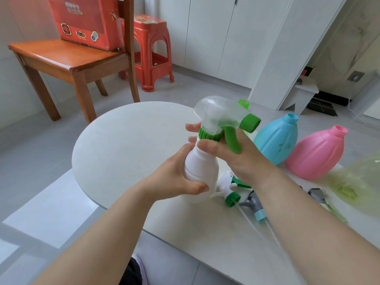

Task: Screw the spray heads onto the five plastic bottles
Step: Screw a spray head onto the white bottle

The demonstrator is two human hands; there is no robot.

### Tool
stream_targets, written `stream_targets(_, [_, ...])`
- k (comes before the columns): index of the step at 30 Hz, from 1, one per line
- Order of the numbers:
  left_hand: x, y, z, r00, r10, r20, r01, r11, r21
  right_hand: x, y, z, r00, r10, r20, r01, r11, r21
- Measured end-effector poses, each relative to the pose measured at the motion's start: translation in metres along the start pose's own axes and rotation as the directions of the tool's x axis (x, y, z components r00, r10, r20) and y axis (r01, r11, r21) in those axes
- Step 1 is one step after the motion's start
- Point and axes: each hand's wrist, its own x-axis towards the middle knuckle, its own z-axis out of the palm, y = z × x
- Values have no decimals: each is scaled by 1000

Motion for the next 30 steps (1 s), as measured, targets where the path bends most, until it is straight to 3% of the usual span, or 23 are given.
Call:
stream_targets(2, [0, -1, -4, 999, 0, 50, 1, 1000, -11, 5, -6, -10, 985, 68, 156, -64, 997, -30])
stream_targets(4, [0, -5, -7, 997, -35, 66, 37, 999, -32, 12, -9, -17, 972, 104, 209, -101, 995, -23])
stream_targets(8, [-5, -15, -10, 998, -58, -4, 57, 995, -76, 24, -10, -15, 976, 87, 200, -73, 994, -76])
stream_targets(11, [-13, -21, -2, 998, -57, -10, 57, 998, -3, 26, -5, -7, 984, 76, 164, -63, 995, -82])
stream_targets(17, [-8, -23, 22, 985, -51, -163, 42, 997, -60, 27, -12, 1, 965, 112, 236, -91, 991, -99])
stream_targets(24, [-6, -21, 28, 970, -85, -230, 75, 996, -53, 20, -6, 9, 993, 91, -74, -95, 994, -54])
stream_targets(30, [-6, -19, 30, 967, -67, -247, 61, 998, -32, 16, -5, 26, 906, 79, -416, -134, 985, -105])
